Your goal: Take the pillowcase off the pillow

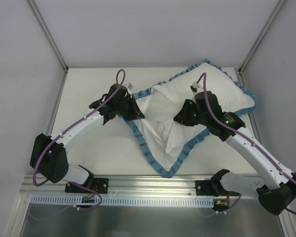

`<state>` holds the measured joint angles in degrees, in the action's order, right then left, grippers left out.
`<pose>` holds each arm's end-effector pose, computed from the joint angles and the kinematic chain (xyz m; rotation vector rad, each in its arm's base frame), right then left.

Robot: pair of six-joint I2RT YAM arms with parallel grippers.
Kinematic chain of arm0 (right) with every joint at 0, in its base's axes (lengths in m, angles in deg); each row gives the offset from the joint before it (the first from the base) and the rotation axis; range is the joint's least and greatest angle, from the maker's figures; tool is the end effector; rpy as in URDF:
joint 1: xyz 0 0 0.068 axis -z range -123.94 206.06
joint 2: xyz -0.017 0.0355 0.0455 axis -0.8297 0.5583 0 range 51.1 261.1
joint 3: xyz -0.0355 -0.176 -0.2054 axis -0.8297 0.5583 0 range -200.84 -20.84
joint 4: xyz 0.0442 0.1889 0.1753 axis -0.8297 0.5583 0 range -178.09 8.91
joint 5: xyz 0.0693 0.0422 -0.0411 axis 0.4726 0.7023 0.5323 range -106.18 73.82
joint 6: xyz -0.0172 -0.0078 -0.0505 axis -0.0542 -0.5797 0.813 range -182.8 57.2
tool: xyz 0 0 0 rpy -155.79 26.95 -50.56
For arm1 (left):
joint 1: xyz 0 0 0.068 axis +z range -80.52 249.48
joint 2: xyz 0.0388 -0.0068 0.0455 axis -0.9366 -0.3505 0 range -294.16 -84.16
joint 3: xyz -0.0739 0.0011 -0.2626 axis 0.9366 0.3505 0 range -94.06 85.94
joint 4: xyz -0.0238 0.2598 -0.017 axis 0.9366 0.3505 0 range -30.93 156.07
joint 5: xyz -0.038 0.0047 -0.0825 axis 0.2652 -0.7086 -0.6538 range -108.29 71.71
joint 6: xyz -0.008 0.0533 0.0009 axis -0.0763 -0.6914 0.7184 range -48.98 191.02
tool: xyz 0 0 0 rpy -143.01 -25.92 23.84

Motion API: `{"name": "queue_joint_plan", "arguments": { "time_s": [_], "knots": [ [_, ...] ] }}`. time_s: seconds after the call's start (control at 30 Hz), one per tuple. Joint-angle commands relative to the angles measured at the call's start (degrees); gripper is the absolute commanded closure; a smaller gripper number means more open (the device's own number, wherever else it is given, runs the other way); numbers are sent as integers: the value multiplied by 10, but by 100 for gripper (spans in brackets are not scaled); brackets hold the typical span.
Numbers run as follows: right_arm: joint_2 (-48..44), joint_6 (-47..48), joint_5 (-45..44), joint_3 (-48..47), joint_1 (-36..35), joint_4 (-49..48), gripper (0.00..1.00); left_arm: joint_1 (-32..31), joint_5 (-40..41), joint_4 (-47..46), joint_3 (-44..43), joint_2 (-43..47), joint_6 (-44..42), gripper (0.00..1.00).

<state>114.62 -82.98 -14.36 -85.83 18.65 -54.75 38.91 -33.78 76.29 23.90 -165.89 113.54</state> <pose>0.1890 0.1460 0.3582 -0.3475 2.1640 0.6173 0.2703 -0.1708 0.2837 -0.0866 2.3758 -0.9649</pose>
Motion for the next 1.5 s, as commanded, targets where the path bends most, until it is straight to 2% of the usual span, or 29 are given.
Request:
{"name": "queue_joint_plan", "arguments": {
  "time_s": [0.0,0.2,0.5,0.63,0.77,0.9,0.93,1.0,1.07,1.17,1.27,1.37,1.4,1.47],
  "knots": [
    [-111,-1,-29,-13,29,5,99,51,48,31,21,23,-24,98],
    [-166,7,-31,10,44,56,99,98,21,32,39,32,-19,100],
    [-241,-8,-42,125,55,107,99,167,-6,31,46,49,-4,100],
    [-270,-11,-52,136,59,136,99,184,-14,30,33,26,-9,100],
    [-266,0,-31,114,59,138,99,184,-63,31,0,-29,-22,100],
    [-246,-7,29,110,59,87,99,184,-108,33,-7,-27,-33,76],
    [-242,-13,58,112,59,54,99,184,-105,40,-8,3,-40,49],
    [-225,-33,87,116,52,12,99,186,-67,62,-3,73,-42,10],
    [-213,-49,93,116,40,-12,99,188,-47,78,5,125,-45,5],
    [-188,-57,90,106,20,-49,99,187,-47,91,6,212,-39,10],
    [-149,-66,80,92,5,-74,99,174,-90,100,18,239,-10,13],
    [-105,-91,63,74,-5,-128,99,93,-60,100,40,241,35,12],
    [-92,-97,59,70,-6,-140,99,46,-45,99,46,236,44,10],
    [-52,-104,63,50,-7,-160,99,17,-23,99,47,214,59,5]
  ]
}}
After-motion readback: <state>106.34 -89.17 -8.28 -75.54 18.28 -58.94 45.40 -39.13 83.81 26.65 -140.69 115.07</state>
